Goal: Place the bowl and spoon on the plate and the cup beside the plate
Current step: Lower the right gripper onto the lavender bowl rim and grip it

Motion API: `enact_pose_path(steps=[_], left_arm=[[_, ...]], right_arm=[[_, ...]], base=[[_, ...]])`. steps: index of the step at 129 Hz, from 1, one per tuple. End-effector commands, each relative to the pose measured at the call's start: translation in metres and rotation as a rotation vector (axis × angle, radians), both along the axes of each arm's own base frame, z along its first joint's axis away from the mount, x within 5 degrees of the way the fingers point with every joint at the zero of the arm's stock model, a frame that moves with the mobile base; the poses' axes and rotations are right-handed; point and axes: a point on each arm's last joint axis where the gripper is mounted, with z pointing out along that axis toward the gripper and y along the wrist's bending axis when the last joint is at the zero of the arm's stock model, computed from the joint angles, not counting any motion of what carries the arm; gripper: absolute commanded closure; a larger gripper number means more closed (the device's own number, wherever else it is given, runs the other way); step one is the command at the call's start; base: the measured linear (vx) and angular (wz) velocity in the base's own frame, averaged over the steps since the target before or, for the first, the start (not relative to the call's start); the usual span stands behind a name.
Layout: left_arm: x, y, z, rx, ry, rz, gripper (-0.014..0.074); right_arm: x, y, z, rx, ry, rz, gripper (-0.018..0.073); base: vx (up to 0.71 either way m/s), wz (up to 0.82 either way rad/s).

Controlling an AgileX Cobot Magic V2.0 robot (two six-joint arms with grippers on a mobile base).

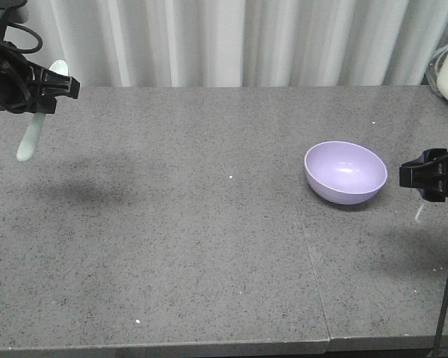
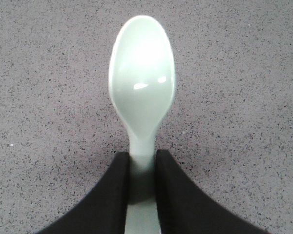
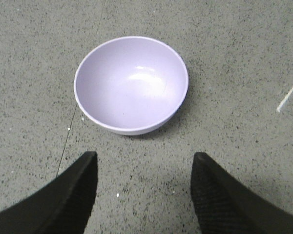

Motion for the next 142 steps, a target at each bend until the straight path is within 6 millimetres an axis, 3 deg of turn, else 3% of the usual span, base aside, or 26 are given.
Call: enact_pose_path(steps=[1,36,94,116,142], left_arm=[[-0.009,-0.001,0.027,-0.022,-0.119,-0.005,0.0604],[-0.009,-0.001,0.027,-0.022,-0.119,-0.005,0.0604],[-0.009,-0.001,0.027,-0.022,-0.119,-0.005,0.0604],[-0.009,-0.001,0.027,-0.022,-0.119,-0.005,0.0604],[-0.009,-0.001,0.027,-0.022,-0.119,-0.005,0.0604]], right_arm=[[0.005,-0.001,0.022,0.019,-0.149,-0.026,0.0141],[0.024,-0.004,0.033,0.081,-0.245,-0.094,0.0141],[0.133,-0.01,0.03,-0.028,0.118,-0.114,0.0141],[0.16,-0.014,0.02,-0.075,0.224,-0.133,0.0141],[0.184,-0.014,-0.009,-0.083,0.346,-0.132,0.0141]], base=[[0.0,0.0],[0.0,0.0],[0.0,0.0],[0.0,0.0],[0.0,0.0]])
